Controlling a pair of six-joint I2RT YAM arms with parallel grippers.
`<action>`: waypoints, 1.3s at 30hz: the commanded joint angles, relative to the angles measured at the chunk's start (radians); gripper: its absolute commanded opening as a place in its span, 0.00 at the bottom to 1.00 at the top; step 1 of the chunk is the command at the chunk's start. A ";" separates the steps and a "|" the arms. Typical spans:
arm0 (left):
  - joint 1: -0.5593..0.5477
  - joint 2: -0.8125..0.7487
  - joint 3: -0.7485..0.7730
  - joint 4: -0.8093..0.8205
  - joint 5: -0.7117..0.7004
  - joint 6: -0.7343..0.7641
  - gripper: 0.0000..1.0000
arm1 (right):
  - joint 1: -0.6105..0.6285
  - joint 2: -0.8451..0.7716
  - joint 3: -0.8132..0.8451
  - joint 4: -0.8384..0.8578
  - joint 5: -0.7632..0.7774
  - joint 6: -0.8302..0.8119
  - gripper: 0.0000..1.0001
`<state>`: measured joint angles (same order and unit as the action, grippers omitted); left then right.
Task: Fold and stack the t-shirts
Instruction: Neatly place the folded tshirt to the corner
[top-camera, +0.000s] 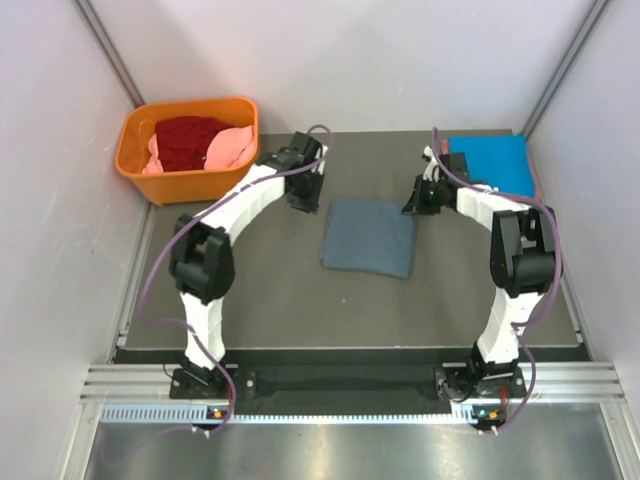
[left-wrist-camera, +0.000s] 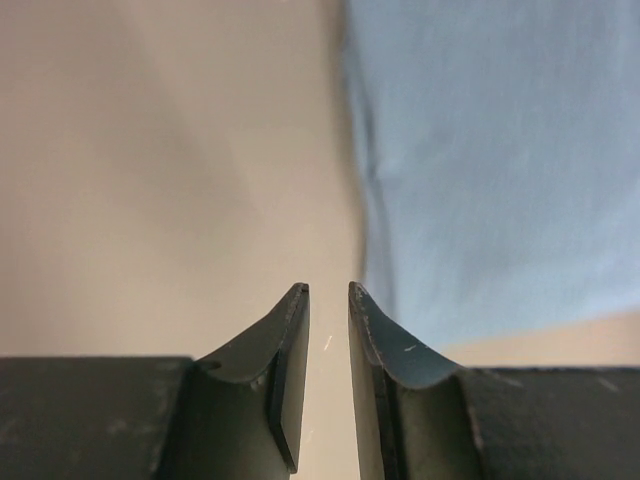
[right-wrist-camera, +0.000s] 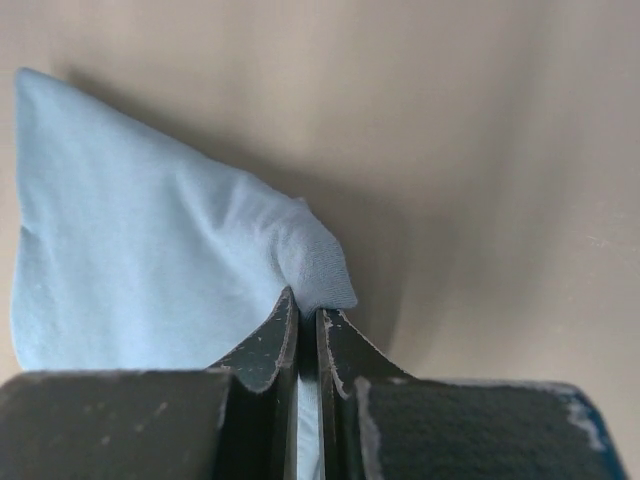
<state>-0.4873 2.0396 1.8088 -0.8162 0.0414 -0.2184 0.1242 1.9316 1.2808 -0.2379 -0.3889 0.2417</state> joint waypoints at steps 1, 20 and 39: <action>0.000 -0.229 -0.104 -0.034 -0.098 0.034 0.28 | 0.057 -0.100 0.046 -0.027 0.129 -0.059 0.00; -0.002 -0.427 -0.347 0.063 -0.065 0.033 0.30 | 0.062 -0.180 0.242 -0.204 0.351 -0.225 0.00; -0.002 -0.460 -0.465 0.157 -0.078 0.056 0.30 | -0.057 -0.025 0.613 -0.322 0.488 -0.515 0.00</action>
<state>-0.4873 1.6161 1.3621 -0.7128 -0.0322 -0.1795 0.0769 1.8957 1.7973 -0.5705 0.0277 -0.1757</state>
